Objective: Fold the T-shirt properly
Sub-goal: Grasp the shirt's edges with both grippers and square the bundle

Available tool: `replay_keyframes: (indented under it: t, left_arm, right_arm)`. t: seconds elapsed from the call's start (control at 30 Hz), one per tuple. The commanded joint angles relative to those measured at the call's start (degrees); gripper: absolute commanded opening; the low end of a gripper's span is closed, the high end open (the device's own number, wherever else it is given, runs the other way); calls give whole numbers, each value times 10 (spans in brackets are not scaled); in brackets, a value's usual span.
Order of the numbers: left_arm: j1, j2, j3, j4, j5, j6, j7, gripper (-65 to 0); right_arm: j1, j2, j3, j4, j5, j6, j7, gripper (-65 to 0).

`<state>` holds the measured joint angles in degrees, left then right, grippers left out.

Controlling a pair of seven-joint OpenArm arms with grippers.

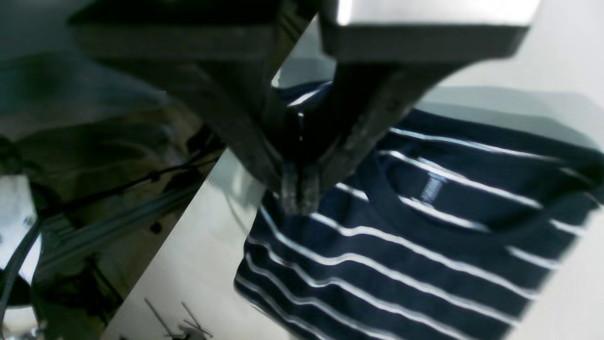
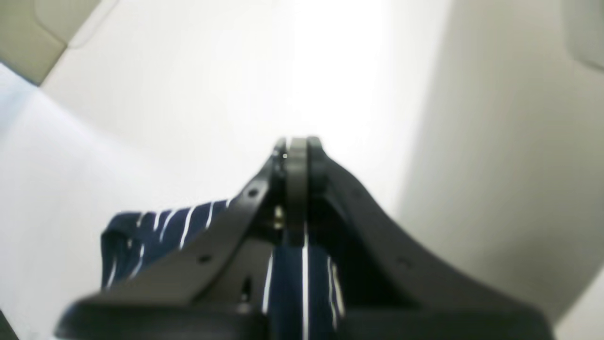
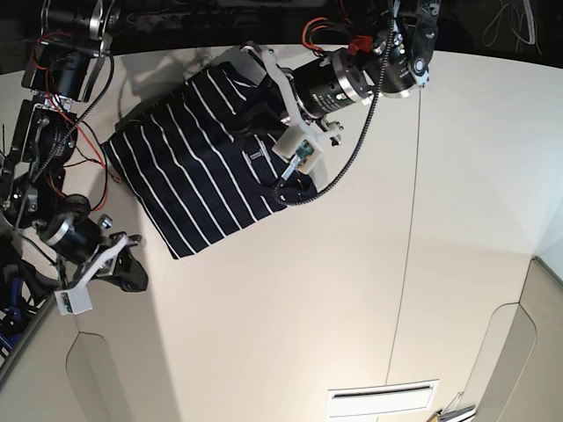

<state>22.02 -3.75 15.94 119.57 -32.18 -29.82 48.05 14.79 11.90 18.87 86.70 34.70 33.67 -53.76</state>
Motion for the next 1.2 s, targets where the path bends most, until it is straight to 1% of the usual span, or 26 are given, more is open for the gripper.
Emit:
replay_keyframes:
  t: [0.0,0.07,0.13,0.2,0.3,0.33,0.4,0.43,1.03,1.17]
  left_arm:
    - [-1,11,2,-2,-11,-2,-11,-650]
    - [-2,19,2,-24,-10,-4,-10,-650]
    - [-3,20,2,-44,-12,-4,-6,-650]
    - [-3,20,2,-62,-13,-4,-6,-650]
    - [-3,20,3,-83,-22,-7,-7,-650]
    - [-3,20,3,-89,-31,-14,-7,-650]
    - [-3,21,3,-100,-50,-34,-7,-650]
    - [-3,22,3,-105,-51,-38,-8,-650]
    - [-73,21,3,-228,-52,-38,-8,-650]
    - [-94,18,2,-245,-52,-38,24,-650]
  right_arm:
    - [23,5,2,-15,11,3,10,-650]
    - [42,5,2,-64,14,3,11,-650]
    - [59,4,2,-112,13,10,11,-650]
    - [69,4,2,-155,13,11,11,-650]
    - [74,4,2,-197,13,12,13,-650]
    - [74,4,2,-203,13,13,12,-650]
    - [73,4,2,-208,13,13,12,-650]
    - [73,4,2,-208,13,13,12,-650]
    - [72,3,1,-208,13,13,4,-650]
    - [72,3,1,-208,13,13,4,-650]
